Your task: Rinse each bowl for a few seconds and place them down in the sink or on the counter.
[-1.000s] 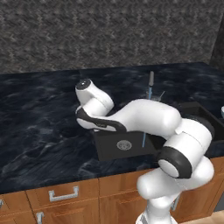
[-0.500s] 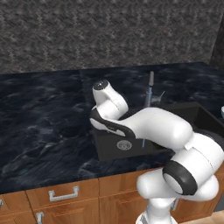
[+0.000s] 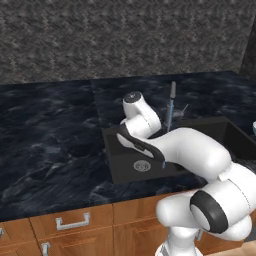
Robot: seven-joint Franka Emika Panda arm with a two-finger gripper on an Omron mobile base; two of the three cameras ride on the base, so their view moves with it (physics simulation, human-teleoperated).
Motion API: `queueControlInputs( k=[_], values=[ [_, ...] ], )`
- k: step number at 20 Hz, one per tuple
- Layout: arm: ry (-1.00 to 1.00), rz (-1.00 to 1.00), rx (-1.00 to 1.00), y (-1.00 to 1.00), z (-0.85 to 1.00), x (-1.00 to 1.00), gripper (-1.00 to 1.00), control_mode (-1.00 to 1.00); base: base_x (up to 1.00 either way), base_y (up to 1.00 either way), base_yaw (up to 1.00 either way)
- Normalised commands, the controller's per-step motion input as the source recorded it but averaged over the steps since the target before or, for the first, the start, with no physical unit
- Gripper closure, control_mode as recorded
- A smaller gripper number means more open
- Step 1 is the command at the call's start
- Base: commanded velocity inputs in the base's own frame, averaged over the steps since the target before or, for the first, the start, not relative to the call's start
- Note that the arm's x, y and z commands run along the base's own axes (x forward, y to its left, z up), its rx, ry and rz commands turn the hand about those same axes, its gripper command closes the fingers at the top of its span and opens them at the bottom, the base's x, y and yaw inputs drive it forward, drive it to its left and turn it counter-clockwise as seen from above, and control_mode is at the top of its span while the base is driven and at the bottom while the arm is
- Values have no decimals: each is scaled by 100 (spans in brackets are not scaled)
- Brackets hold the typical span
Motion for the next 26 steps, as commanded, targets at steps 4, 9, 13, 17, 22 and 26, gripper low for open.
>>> queueControlInputs(
  k=[4, 9, 13, 17, 22, 26],
  values=[
    [-4, -9, 0, -57, 0, 0, 100, -100, 0, 0, 0],
    [-1, -9, 0, -56, 0, 1, 100, -100, 0, 0, 0],
    [0, -7, 0, -50, -2, 9, 100, -100, 0, 0, 0],
    [0, -4, 0, -37, -3, 24, 100, -100, 0, 0, 0],
    [0, -2, 0, -29, -6, 35, 100, -100, 0, 0, 0],
    [0, 0, -1, -13, -9, 36, 100, -100, 0, 0, 0]
  ],
)
